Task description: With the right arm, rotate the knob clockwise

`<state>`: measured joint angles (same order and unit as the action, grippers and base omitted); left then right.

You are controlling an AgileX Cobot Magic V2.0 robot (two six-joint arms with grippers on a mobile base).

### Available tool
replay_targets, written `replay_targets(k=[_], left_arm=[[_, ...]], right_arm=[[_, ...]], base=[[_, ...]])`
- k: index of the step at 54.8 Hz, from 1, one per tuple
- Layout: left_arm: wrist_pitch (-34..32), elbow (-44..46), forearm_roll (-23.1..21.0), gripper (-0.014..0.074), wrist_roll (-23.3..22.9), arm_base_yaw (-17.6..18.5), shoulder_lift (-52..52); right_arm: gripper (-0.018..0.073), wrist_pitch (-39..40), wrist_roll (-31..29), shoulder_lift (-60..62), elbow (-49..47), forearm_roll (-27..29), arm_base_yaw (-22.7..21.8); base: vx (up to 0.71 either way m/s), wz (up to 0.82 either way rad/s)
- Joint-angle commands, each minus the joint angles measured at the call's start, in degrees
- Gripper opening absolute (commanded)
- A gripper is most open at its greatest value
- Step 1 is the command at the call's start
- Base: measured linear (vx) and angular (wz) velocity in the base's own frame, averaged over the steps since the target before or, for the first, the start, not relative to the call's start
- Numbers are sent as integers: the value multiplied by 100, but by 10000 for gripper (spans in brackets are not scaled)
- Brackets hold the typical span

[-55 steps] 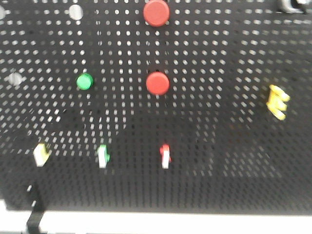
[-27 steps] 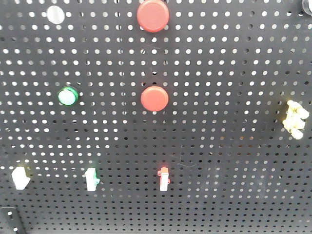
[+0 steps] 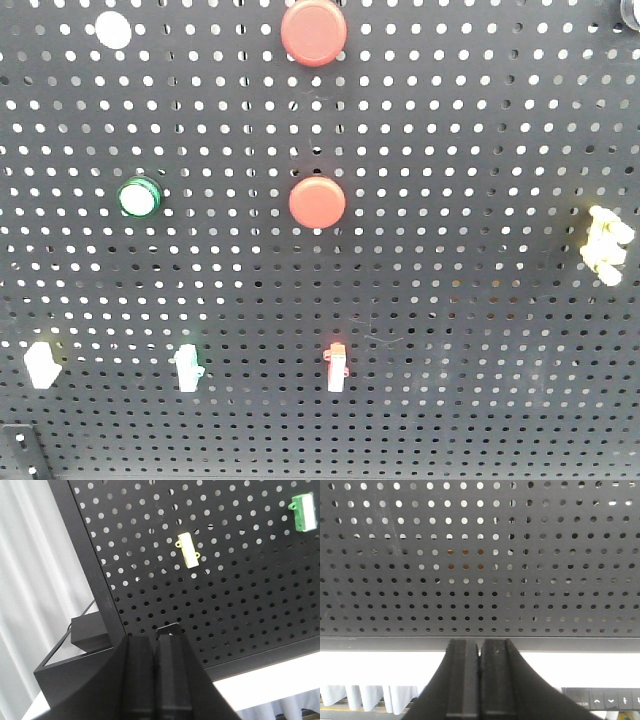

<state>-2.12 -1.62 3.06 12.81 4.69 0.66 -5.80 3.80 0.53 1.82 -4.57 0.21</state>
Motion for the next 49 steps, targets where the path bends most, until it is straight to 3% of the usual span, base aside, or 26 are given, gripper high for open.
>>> replay_targets(k=[1,7,12,22,38,49], left_arm=[[-436,-187,-30,-6,-22,45,95],[-436,-187,-30,-6,-22,45,95],[-436,-187,-30,-6,-22,45,95],[-436,-187,-30,-6,-22,45,95],[-436,-187,-30,-6,-22,45,95],[-436,-187,-30,-6,-22,45,95]], right_arm=[[-4,768,-25,72,42,-46,-34],[-4,1611,0,72,16,52,-34],[-4,1729,45,72,-273,76,-34],[-4,508,-122,-602,-2297,-95,-34],[-4,-512,-304,-3566,-6313,-239,-34],[-4,-1061,-280,-4618,-7601,370,-34]], base=[[0,0],[0,0],[0,0],[0,0],[0,0],[0,0]])
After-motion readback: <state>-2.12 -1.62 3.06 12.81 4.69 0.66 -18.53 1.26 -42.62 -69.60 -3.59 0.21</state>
